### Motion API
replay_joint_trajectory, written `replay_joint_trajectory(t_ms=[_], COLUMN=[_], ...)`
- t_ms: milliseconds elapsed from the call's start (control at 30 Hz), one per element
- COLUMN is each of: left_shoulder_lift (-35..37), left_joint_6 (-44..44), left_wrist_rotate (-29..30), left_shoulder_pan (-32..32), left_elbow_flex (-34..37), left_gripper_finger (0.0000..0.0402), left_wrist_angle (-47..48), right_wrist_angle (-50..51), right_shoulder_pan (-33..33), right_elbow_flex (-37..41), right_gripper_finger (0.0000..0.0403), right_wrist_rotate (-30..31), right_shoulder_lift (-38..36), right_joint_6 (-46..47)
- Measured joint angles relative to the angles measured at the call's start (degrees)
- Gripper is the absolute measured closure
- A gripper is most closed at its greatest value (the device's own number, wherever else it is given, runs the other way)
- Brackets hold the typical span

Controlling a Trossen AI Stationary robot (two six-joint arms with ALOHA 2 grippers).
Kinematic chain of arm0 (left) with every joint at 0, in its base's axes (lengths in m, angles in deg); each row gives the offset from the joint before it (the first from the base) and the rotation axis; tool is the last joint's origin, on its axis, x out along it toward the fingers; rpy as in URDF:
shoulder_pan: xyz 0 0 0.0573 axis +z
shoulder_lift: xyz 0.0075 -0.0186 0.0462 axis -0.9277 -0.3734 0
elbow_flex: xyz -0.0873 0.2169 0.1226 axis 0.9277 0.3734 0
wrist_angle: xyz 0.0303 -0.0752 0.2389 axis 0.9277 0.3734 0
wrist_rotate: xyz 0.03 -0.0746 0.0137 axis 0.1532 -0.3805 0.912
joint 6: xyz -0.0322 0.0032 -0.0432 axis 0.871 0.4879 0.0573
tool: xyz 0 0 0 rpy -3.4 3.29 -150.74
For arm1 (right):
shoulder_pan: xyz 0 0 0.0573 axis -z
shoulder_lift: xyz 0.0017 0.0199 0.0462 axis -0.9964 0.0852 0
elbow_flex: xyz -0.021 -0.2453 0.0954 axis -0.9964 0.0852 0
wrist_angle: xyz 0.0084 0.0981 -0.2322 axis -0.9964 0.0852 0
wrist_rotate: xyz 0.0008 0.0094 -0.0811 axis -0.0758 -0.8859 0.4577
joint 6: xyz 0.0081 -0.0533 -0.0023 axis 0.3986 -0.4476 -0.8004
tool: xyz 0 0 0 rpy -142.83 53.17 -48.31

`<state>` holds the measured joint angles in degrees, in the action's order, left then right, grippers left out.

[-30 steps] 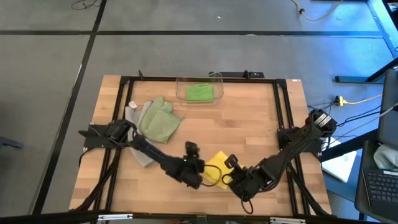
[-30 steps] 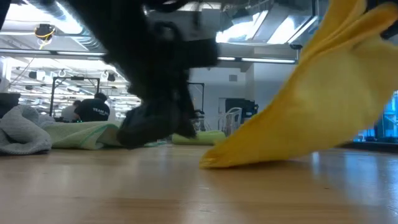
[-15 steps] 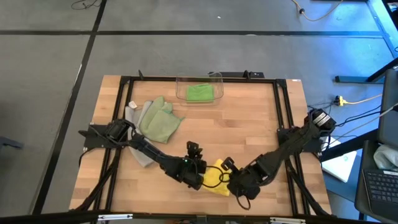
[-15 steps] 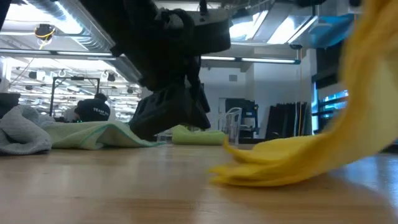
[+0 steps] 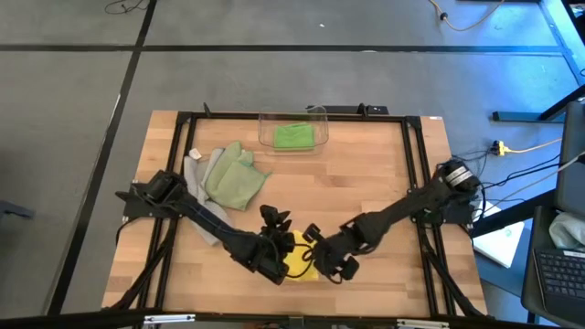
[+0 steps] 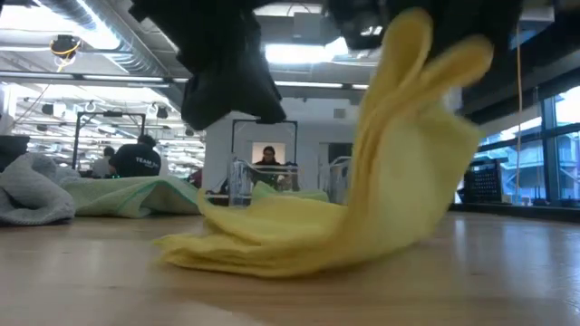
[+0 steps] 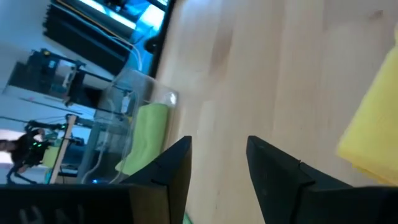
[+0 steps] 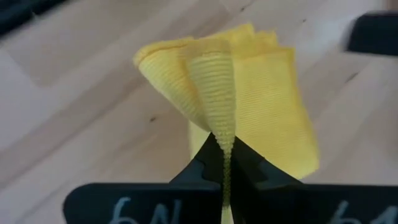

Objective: Fold microfiber towels
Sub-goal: Fold the yellow microfiber cloth

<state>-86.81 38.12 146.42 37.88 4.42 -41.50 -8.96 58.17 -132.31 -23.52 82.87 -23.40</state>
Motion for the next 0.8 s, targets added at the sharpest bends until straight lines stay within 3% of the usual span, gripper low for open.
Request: replay_joint_trajectory(t_ms=[367, 733, 800], left_shoulder_lift=[2.66, 2.86, 2.86], left_joint_6=[23.85, 35.55, 38.62], left_wrist_rotate=[5.07, 5.15, 2.78], left_shoulder_pan=[-4.24, -5.96, -5.61], left_elbow_flex=[0.03, 0.97, 2.38], left_gripper_finger=[0.0254, 0.0254, 0.0254], left_wrist_angle=[20.18, 22.17, 21.89], right_wrist_angle=[-4.63, -8.46, -7.74], right_shoulder_pan=[2.07, 2.07, 2.07], right_elbow_flex=[0.02, -2.27, -2.34], right_gripper_finger=[0.0396, 0.0395, 0.0394], right_wrist_rotate=[-0.04, 0.1, 0.1], right_shoulder_lift=[5.15, 5.13, 5.13], right_joint_6=[-3.9, -10.72, -10.2])
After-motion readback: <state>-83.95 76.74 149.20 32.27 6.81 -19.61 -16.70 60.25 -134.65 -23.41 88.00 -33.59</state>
